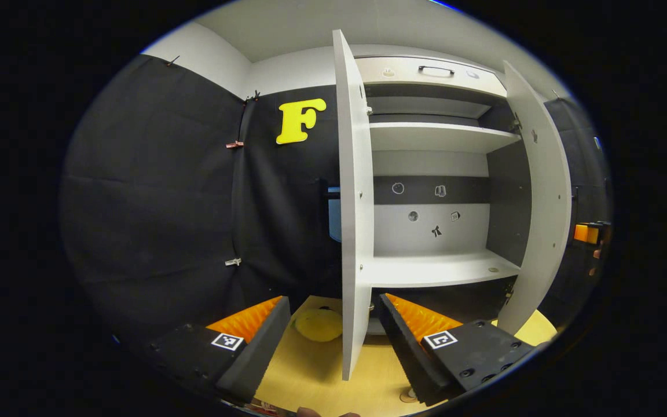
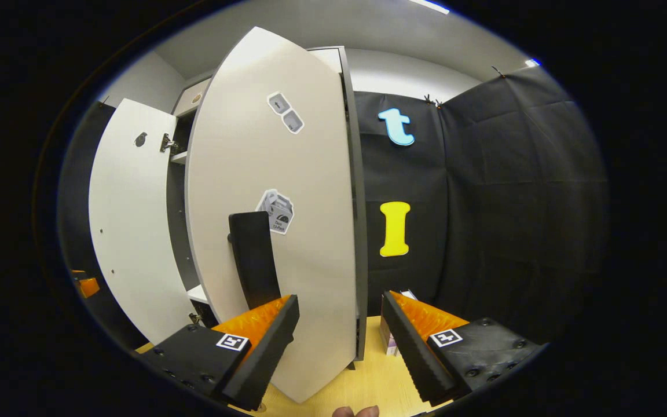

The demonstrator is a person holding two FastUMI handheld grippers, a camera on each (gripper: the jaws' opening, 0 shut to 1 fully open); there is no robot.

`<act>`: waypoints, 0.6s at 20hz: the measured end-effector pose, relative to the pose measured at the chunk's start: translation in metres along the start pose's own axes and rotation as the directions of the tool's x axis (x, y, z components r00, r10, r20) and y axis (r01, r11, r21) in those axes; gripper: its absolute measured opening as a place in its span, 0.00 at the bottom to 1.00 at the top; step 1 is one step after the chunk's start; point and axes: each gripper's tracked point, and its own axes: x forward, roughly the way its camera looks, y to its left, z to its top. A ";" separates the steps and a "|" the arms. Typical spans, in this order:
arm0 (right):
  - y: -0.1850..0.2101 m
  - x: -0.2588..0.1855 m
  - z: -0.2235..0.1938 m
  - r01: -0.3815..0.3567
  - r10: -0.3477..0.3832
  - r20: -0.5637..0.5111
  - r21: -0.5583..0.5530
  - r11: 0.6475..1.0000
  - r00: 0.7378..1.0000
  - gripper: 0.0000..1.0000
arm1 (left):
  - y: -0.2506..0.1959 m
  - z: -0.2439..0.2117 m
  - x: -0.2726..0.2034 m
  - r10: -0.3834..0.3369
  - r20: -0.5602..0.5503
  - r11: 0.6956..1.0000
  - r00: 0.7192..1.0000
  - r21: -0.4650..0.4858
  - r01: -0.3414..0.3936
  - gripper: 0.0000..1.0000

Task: Grasp the bottle in the cabinet with the left hand and place it on the coaster, then close the right door with the right hand and the left door with the left hand.

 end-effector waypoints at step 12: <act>0.062 0.045 -0.009 -0.082 0.082 -0.006 0.007 0.997 0.997 0.98 | 0.029 -0.006 0.007 0.023 -0.007 1.000 1.000 -0.007 -0.023 0.97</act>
